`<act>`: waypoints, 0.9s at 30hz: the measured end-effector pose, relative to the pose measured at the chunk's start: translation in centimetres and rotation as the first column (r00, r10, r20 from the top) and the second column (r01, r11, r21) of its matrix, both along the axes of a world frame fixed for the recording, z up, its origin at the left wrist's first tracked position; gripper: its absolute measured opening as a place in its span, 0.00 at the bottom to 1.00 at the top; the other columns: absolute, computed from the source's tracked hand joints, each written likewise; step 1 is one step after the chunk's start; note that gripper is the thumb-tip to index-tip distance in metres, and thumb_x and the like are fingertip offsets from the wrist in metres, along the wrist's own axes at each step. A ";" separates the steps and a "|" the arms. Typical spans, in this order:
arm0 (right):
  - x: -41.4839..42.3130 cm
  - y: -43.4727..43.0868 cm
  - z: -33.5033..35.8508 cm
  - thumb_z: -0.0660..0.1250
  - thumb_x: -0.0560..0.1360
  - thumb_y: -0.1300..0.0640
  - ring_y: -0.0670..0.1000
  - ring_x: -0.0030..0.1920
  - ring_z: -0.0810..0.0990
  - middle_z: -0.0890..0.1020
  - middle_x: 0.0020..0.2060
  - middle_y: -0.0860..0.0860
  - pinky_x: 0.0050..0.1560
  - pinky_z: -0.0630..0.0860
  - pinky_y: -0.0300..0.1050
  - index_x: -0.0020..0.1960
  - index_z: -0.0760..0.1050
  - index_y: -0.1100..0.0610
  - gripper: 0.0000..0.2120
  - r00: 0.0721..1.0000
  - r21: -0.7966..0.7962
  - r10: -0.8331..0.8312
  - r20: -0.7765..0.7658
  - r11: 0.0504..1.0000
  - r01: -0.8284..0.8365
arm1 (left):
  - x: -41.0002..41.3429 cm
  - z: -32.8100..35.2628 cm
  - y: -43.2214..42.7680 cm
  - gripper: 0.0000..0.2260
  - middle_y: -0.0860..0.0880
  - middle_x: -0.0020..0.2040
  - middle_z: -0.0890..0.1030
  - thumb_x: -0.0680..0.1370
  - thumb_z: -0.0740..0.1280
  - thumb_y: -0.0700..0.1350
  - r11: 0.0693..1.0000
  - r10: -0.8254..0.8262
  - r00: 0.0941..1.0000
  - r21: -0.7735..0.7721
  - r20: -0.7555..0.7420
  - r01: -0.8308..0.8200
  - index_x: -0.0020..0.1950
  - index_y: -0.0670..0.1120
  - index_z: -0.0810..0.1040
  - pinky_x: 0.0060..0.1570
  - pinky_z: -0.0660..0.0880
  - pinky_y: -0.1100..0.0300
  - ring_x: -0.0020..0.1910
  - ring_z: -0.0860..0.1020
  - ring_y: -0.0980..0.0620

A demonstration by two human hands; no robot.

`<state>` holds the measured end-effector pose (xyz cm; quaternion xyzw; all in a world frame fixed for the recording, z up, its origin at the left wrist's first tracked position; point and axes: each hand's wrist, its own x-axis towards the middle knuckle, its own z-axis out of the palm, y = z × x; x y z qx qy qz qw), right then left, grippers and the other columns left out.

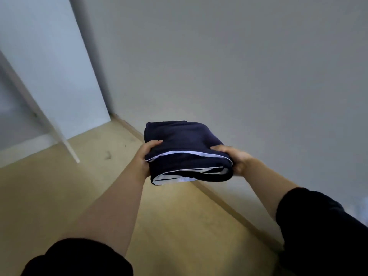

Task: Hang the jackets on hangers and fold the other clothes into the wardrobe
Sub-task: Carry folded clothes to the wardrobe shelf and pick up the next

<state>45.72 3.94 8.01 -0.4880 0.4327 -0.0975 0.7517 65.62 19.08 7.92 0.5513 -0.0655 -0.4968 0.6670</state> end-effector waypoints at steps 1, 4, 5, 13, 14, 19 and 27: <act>2.7 -0.7 0.5 0.68 0.73 0.56 0.55 0.36 0.81 0.83 0.37 0.56 0.44 0.74 0.48 0.47 0.78 0.60 0.07 1.000 -0.005 0.027 -0.009 1.000 -0.027 | 2.2 0.5 0.0 0.15 0.47 0.32 0.82 0.76 0.63 0.42 0.999 0.030 1.000 -0.019 -0.002 -0.030 0.33 0.45 0.84 0.33 0.79 0.62 0.30 0.81 0.49; 9.7 -1.5 3.4 0.65 0.75 0.59 0.55 0.33 0.80 0.81 0.33 0.57 0.43 0.74 0.48 0.43 0.78 0.61 0.06 0.997 0.006 0.081 -0.011 0.997 -0.081 | 7.1 4.1 1.5 0.15 0.47 0.34 0.82 0.77 0.62 0.43 0.994 0.092 0.995 -0.065 0.027 -0.090 0.34 0.45 0.84 0.35 0.77 0.62 0.33 0.81 0.48; 11.7 -1.2 5.0 0.64 0.75 0.60 0.55 0.32 0.81 0.81 0.33 0.57 0.41 0.76 0.47 0.43 0.77 0.61 0.05 0.995 0.013 0.097 0.000 0.995 -0.097 | 8.5 5.8 2.5 0.14 0.47 0.35 0.82 0.77 0.62 0.43 0.992 0.105 0.994 -0.071 0.035 -0.102 0.36 0.45 0.84 0.37 0.77 0.60 0.35 0.81 0.48; 24.7 4.9 24.0 0.60 0.76 0.62 0.55 0.34 0.81 0.80 0.36 0.58 0.36 0.80 0.44 0.49 0.74 0.64 0.07 0.960 0.056 0.261 0.099 0.962 -0.268 | 18.3 25.0 12.3 0.11 0.45 0.50 0.84 0.77 0.66 0.51 0.991 0.133 0.991 0.028 0.027 -0.134 0.52 0.46 0.83 0.55 0.75 0.48 0.48 0.81 0.44; 26.0 5.9 26.8 0.60 0.76 0.62 0.55 0.35 0.81 0.80 0.37 0.58 0.35 0.80 0.44 0.51 0.73 0.64 0.07 0.950 0.048 0.295 0.101 0.953 -0.300 | 19.2 27.7 13.6 0.10 0.45 0.49 0.84 0.77 0.66 0.50 0.988 0.147 0.988 0.044 0.042 -0.149 0.52 0.46 0.82 0.56 0.74 0.47 0.48 0.81 0.43; 33.1 11.0 40.5 0.59 0.76 0.63 0.54 0.32 0.81 0.80 0.34 0.57 0.32 0.79 0.43 0.48 0.74 0.64 0.07 0.888 0.031 0.434 0.154 0.896 -0.443 | 23.5 41.1 20.5 0.05 0.43 0.44 0.80 0.75 0.65 0.42 0.951 0.279 0.953 0.101 0.118 -0.291 0.46 0.42 0.79 0.55 0.74 0.49 0.42 0.80 0.44; 43.8 18.9 54.8 0.59 0.75 0.64 0.53 0.33 0.81 0.79 0.36 0.57 0.34 0.80 0.43 0.47 0.73 0.63 0.05 0.791 -0.035 0.560 0.249 0.821 -0.570 | 30.8 56.0 29.7 0.05 0.42 0.38 0.81 0.74 0.63 0.37 0.864 0.466 0.855 0.092 0.228 -0.496 0.47 0.40 0.77 0.33 0.81 0.54 0.31 0.82 0.45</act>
